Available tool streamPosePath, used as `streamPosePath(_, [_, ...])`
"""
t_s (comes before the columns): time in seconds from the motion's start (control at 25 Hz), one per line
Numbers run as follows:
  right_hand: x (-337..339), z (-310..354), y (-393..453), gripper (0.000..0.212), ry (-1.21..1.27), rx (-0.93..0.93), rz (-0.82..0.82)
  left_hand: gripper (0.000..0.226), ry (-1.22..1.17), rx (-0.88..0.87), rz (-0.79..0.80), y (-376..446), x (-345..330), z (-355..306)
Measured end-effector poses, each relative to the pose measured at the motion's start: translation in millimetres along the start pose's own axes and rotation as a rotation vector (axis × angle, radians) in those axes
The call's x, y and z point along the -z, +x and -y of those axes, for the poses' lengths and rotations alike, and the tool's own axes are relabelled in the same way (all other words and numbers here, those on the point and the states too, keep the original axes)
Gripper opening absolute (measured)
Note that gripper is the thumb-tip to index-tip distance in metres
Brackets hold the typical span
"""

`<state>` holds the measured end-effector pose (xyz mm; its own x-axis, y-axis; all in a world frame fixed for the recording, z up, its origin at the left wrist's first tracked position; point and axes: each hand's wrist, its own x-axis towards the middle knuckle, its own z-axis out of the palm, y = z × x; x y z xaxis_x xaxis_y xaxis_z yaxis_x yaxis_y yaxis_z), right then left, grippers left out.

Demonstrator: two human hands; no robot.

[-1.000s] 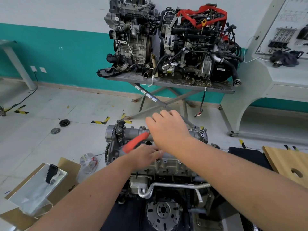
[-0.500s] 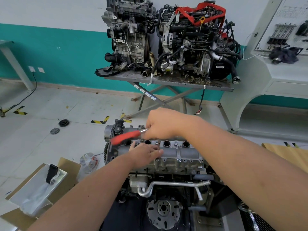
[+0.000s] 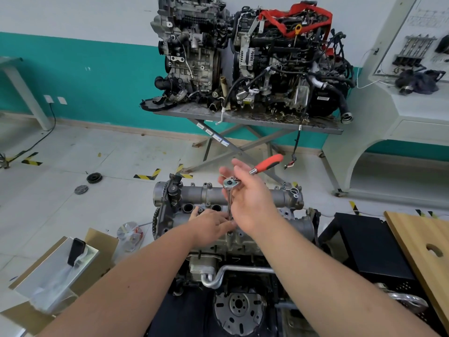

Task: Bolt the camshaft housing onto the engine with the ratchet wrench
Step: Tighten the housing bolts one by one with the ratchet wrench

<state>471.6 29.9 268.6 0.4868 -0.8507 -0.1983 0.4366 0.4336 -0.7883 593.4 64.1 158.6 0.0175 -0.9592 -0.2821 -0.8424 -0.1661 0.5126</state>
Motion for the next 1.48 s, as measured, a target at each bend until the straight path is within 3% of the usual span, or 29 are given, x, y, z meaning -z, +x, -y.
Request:
streamPosePath(0.36, [6, -15, -16, 0.030, -0.042, 0.151, 0.099, 0.037, 0.064, -0.041, -0.014, 1, 0, 7])
streamPosePath(0.52, [9, -17, -10, 0.025, -0.051, 0.227, -0.061, 0.044, 0.029, 0.000, -0.062, 2, -1, -2])
streamPosePath(0.6, [12, -22, -9, 0.019, -0.200, 0.275, -0.090, 0.045, 0.018, 0.010, -0.064, 2, -2, -3])
streamPosePath(0.72, [18, -32, -17, 0.019, -0.534, 0.464, -0.004, 0.046, 0.021, -0.005, -0.039, 1, 0, -1])
streamPosePath(0.84, [22, -30, -14, 0.018, -0.668, 0.595, 0.037, 0.046, 0.007, -0.015, -0.053, 0, 0, -1])
streamPosePath(0.92, [26, -31, -9, 0.017, -0.552, 0.496, 0.065, 0.047, -0.008, -0.017, -0.062, 1, 0, -1])
streamPosePath(1.04, [17, -23, -6, 0.007, -0.123, 0.179, 0.140, 0.046, -0.010, 0.012, -0.066, 2, 1, -2])
streamPosePath(1.12, [11, -16, -5, 0.011, -0.224, 0.200, 0.149, 0.043, -0.001, 0.023, -0.057, 0, 2, -3])
streamPosePath(1.28, [17, -13, -3, 0.016, -0.884, 0.605, 0.202, 0.044, 0.003, 0.020, -0.030, -3, 5, -7])
streamPosePath(1.48, [26, -6, 10, 0.014, -1.207, 1.166, 0.316, 0.044, 0.032, 0.024, -0.037, -2, 3, -6])
